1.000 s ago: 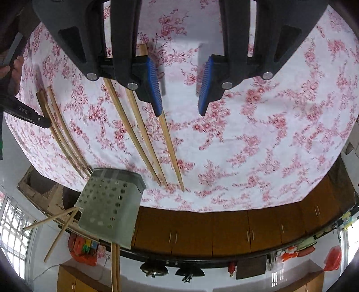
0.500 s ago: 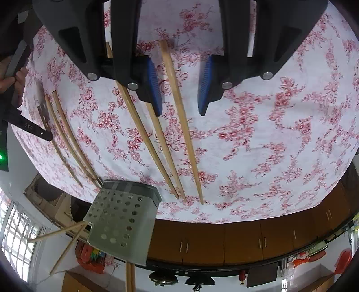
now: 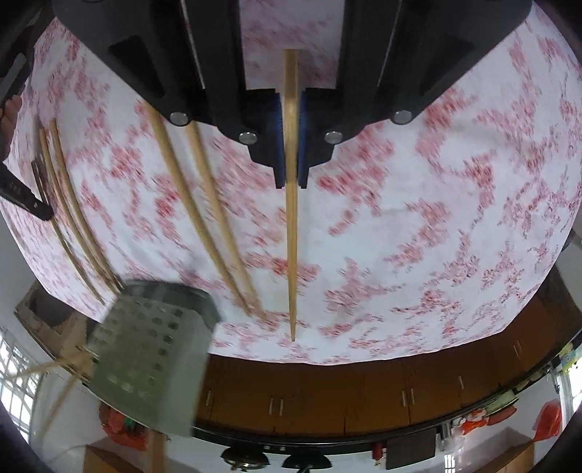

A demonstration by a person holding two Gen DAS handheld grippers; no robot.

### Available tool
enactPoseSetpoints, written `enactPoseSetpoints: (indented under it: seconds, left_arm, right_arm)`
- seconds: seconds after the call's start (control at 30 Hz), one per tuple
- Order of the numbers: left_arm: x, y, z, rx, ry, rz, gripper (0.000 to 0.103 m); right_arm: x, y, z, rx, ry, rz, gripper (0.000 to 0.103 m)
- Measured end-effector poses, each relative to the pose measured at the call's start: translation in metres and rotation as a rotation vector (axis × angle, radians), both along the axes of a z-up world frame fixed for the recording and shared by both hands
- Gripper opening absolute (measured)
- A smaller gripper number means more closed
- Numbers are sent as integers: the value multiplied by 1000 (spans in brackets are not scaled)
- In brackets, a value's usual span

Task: Organize utensils
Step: 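Lower both grippers to the table and close each on another chopstick, then keep both wooden chopsticks pinched at their ends against the cloth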

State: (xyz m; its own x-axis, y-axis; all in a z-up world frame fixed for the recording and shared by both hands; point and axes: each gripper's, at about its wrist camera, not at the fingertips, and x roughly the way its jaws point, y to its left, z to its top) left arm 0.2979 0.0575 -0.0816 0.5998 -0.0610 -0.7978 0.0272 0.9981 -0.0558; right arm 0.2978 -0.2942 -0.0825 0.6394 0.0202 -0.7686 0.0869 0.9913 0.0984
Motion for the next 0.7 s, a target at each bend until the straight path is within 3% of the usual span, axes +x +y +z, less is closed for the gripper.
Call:
enactPoseSetpoints:
  seconds: [0.4, 0.7]
  left_arm:
    - [1, 10, -2, -22, -39, -44, 10]
    - [0, 6, -2, 13, -40, -44, 10]
  right_arm:
    - [1, -1, -2, 12, -18, 1, 8]
    - [1, -1, -2, 23, -18, 0, 8]
